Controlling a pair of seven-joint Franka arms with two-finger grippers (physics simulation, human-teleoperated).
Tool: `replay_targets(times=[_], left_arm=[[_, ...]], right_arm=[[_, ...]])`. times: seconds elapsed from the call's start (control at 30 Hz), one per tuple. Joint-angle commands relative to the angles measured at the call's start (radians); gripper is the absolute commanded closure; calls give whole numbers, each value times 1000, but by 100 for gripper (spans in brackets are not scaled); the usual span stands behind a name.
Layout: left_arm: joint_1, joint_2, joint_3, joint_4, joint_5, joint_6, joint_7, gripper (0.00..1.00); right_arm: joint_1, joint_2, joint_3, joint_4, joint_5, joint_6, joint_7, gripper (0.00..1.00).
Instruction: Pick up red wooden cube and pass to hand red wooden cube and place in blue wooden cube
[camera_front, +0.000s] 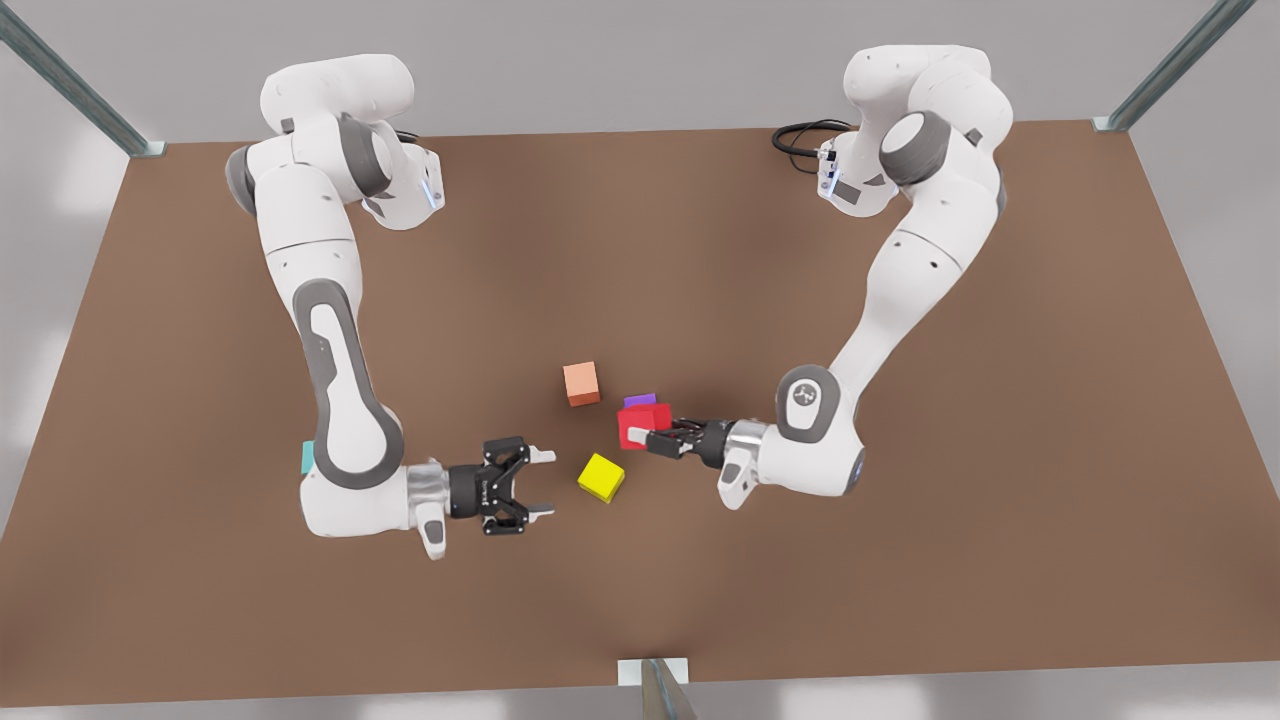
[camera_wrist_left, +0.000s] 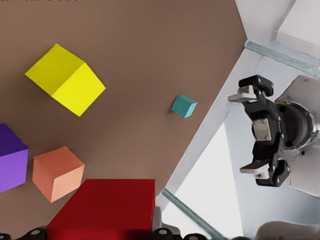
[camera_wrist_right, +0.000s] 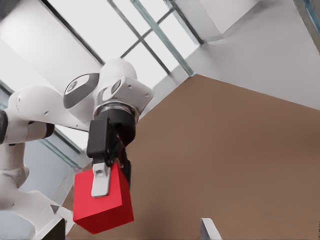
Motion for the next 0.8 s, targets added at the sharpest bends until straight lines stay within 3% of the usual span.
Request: replay_targets(times=[0.0,0.77], left_arm=[[0,4,-6,3,-31,38,707,43],[-20,40,-22,-2,-172,113,831,43]], right_arm=[[1,-1,1,-13,22,11,-859,0],[86,-75,18,-260,200,48,-927,0]])
